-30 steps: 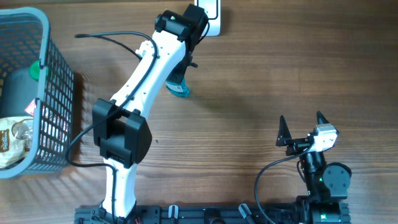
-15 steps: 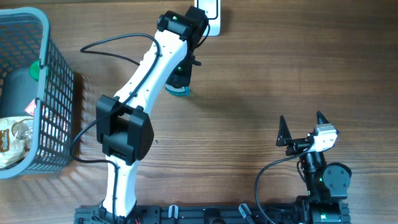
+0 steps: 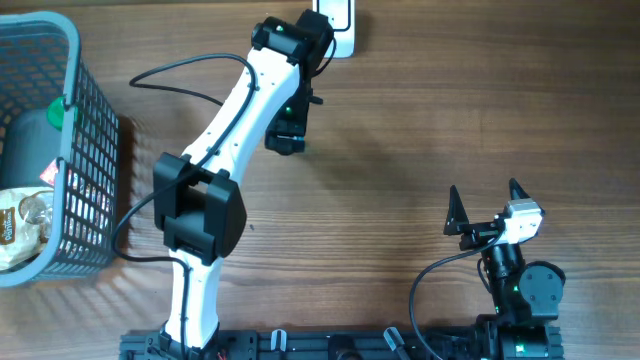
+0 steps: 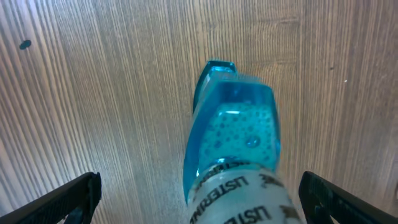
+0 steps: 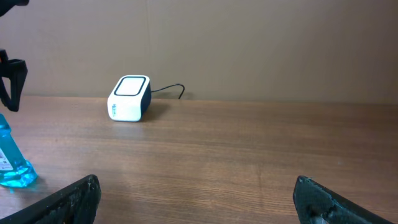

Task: Scan the item barcode
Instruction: 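Set the Listerine bottle down near the scanner and release, then reach the left gripper into the basket and grasp the Pantree snack bag, then carry the snack bag to the table center and release it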

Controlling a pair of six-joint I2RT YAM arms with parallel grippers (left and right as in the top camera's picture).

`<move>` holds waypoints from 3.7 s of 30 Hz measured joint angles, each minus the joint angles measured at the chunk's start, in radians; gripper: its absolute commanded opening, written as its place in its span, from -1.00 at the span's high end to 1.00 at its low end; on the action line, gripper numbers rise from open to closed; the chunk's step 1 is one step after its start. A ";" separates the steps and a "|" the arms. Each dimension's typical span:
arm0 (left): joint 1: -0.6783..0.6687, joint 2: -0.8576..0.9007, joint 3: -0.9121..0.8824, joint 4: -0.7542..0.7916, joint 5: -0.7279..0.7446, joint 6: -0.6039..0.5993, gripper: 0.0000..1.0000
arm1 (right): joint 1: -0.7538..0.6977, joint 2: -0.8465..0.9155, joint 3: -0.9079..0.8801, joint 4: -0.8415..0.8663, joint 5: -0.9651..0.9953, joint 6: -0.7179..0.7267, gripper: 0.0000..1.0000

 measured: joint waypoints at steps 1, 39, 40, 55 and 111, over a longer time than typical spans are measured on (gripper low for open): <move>0.005 -0.006 0.000 0.008 0.000 0.000 -1.00 | 0.000 0.000 0.000 0.000 0.000 0.000 -1.00; 1.269 -0.294 -0.367 0.235 -0.186 0.917 -1.00 | 0.000 0.000 0.000 0.000 0.000 0.000 -1.00; 1.269 -0.295 -0.465 0.325 -0.183 0.908 -1.00 | 0.000 0.000 0.000 0.000 0.000 0.000 -1.00; 1.268 -0.323 -0.812 0.659 -0.084 0.865 0.41 | 0.000 0.001 0.000 0.000 0.000 0.000 -1.00; 0.240 -0.406 -0.896 0.695 -0.169 1.049 -0.99 | -0.001 0.001 0.000 0.000 0.000 0.000 -1.00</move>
